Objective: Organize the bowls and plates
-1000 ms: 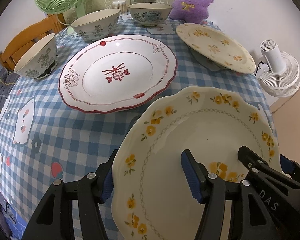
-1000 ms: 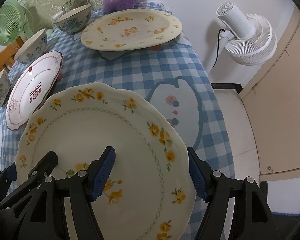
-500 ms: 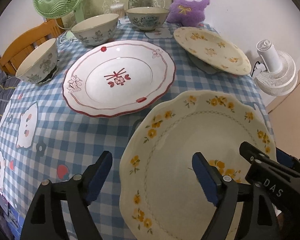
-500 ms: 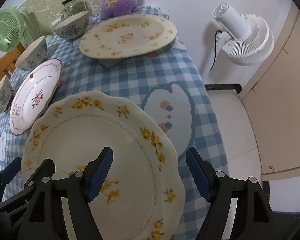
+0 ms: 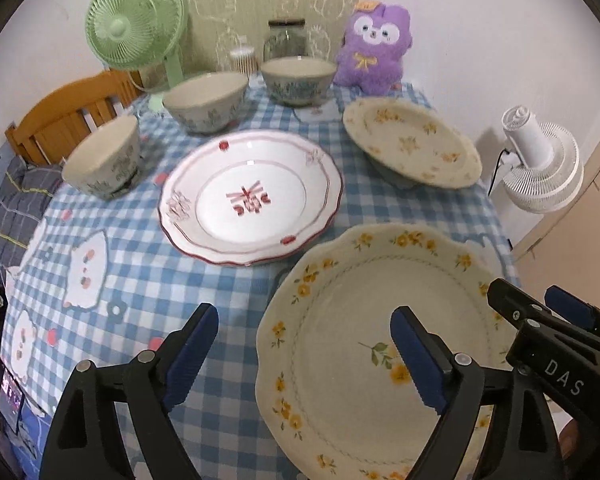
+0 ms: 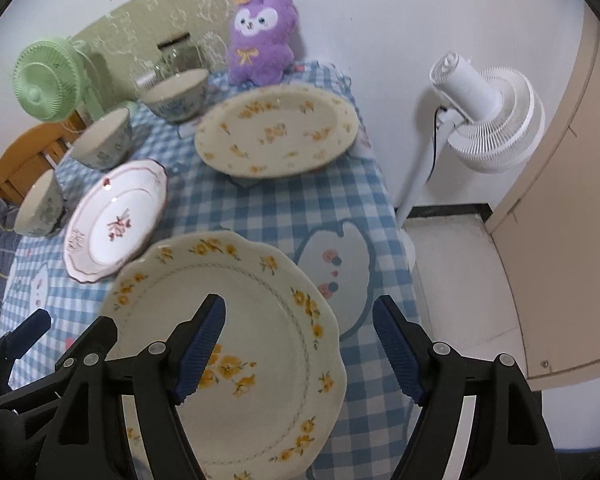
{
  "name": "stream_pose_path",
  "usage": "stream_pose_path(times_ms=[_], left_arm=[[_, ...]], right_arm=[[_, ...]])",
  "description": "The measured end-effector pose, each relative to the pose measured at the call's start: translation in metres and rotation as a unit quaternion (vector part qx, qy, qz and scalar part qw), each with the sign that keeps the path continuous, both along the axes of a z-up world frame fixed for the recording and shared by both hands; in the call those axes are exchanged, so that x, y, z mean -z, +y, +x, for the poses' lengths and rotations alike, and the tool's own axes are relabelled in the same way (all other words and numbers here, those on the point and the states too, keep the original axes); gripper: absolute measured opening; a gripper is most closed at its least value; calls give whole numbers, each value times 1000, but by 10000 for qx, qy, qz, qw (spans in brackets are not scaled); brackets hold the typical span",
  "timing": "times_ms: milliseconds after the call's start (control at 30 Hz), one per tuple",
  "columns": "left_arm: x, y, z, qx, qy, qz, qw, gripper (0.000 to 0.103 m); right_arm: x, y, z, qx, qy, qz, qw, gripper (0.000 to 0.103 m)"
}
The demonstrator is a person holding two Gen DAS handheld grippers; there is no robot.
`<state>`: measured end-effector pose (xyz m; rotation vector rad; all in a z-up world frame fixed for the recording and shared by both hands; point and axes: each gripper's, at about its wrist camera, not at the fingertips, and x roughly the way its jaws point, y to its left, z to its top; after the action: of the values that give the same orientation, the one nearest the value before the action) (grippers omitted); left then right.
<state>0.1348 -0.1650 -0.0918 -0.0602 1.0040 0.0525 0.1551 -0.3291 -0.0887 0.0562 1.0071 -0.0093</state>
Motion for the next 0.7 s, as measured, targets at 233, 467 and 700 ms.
stream_pose_path(times_ms=[233, 467, 700], left_arm=[[-23, 5, -11, -51, -213, 72, 9997, 94], [-45, 16, -15, 54, -452, 77, 9989, 97], [-71, 14, -23, 536, -808, 356, 9947, 97]], right_arm=[[-23, 2, -10, -76, -197, 121, 9997, 83], [-49, 14, -17, 25, -472, 81, 9989, 84], [-77, 37, -30, 84, -670, -9, 9977, 84]])
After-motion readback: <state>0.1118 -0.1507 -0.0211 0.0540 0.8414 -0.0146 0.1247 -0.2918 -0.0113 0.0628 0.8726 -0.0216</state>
